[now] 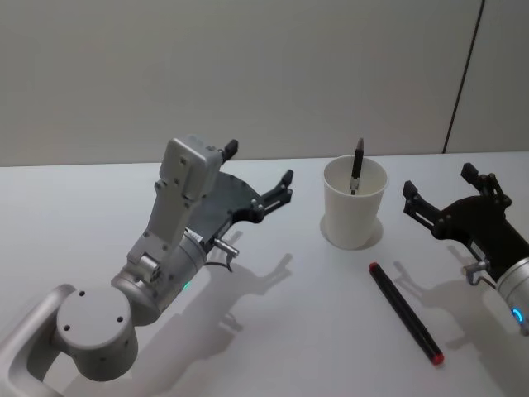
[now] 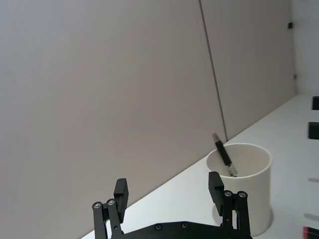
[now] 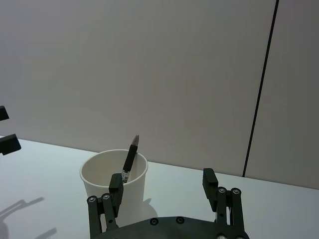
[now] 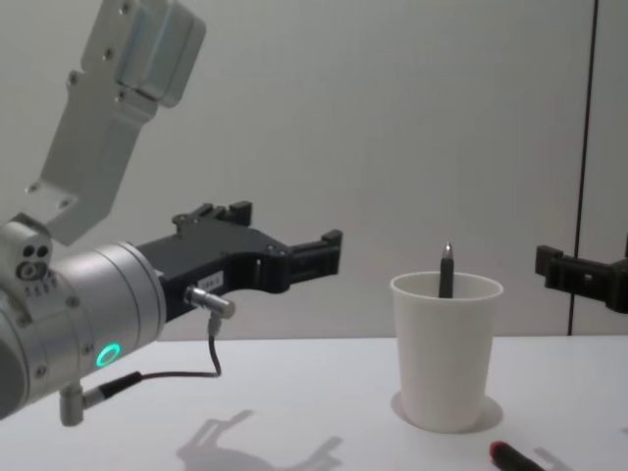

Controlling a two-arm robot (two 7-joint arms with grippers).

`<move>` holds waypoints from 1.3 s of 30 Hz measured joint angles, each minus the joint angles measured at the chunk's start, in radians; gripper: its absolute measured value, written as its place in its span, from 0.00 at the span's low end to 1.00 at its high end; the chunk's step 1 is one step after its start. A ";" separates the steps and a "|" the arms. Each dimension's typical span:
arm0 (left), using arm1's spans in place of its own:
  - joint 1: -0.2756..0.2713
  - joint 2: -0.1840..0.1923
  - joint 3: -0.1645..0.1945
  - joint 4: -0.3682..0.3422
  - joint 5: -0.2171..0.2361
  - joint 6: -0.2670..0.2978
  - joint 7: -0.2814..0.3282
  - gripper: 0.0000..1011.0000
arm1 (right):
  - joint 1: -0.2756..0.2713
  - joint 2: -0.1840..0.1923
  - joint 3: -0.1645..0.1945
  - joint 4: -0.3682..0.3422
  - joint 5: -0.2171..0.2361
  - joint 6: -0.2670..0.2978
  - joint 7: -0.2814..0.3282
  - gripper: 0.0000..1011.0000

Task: Place the pen into the pen holder.

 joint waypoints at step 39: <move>-0.002 -0.005 0.000 -0.009 0.034 0.035 0.082 0.99 | -0.079 0.063 0.030 -0.095 0.075 0.039 0.033 0.99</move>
